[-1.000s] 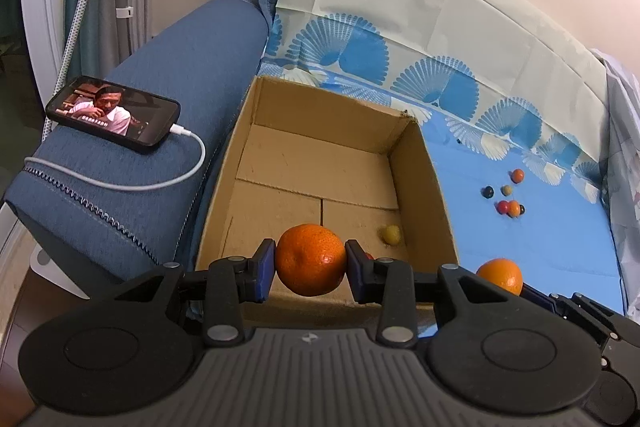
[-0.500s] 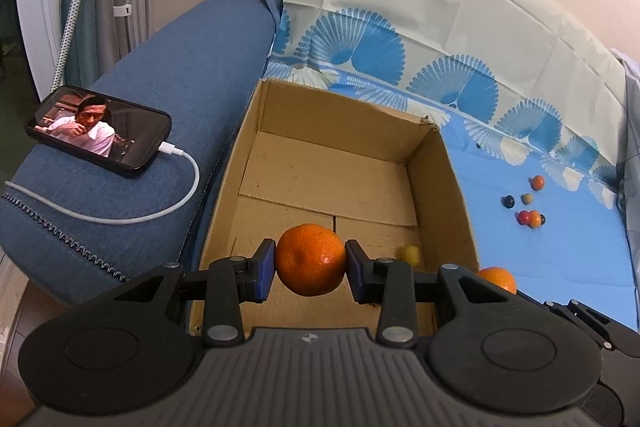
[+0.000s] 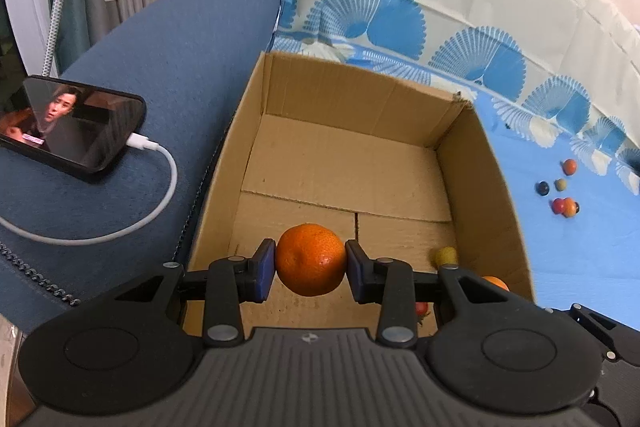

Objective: Organize fruits
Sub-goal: 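Open the left tool while the right tool opens, dropping both tangerines in the box, then lift both open tools back above the box, then move both tools toward the remaining fruits on the bed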

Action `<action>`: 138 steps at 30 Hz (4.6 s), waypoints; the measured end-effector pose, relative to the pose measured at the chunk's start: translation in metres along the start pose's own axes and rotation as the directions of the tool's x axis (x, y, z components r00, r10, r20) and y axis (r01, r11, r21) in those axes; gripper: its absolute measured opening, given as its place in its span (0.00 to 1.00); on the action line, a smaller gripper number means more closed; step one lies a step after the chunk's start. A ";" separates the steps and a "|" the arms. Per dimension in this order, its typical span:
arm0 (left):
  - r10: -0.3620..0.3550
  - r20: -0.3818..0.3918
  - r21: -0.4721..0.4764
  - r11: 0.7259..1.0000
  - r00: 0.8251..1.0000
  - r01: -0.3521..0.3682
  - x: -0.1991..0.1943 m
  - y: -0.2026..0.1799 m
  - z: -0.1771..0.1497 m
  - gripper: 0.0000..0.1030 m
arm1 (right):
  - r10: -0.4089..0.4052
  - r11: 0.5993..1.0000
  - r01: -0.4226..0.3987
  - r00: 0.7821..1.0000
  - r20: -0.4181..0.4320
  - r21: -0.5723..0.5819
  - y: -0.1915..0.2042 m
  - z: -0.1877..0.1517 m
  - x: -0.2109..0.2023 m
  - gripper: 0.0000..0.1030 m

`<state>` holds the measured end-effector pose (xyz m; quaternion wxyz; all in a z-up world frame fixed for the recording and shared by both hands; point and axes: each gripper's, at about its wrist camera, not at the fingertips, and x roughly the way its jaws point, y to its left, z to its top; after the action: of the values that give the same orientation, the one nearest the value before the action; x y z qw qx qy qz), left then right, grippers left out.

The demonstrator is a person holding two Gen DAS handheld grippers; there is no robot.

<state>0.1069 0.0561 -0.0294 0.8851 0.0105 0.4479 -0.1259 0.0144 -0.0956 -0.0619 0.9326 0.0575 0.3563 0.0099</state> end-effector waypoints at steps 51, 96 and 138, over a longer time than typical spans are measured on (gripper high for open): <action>0.025 0.089 0.065 0.997 0.996 -0.031 -0.111 -0.004 -0.076 1.00 | -0.024 0.999 0.027 0.994 0.107 -0.023 0.020 -0.023 -0.120 0.99; 0.005 0.182 0.097 0.995 0.983 -0.023 -0.157 -0.019 -0.085 1.00 | -0.041 0.999 0.042 0.972 0.231 0.000 0.019 -0.034 -0.172 0.99; -0.052 0.116 0.209 0.978 0.992 0.026 -0.107 -0.104 -0.042 1.00 | -0.156 0.971 0.118 0.972 0.175 0.210 -0.079 -0.035 -0.144 0.99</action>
<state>-0.0110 -0.0160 0.0406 0.9021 0.0859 0.3780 -0.1895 -0.1179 -0.1793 -0.0010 0.9504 0.1259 0.2679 -0.0960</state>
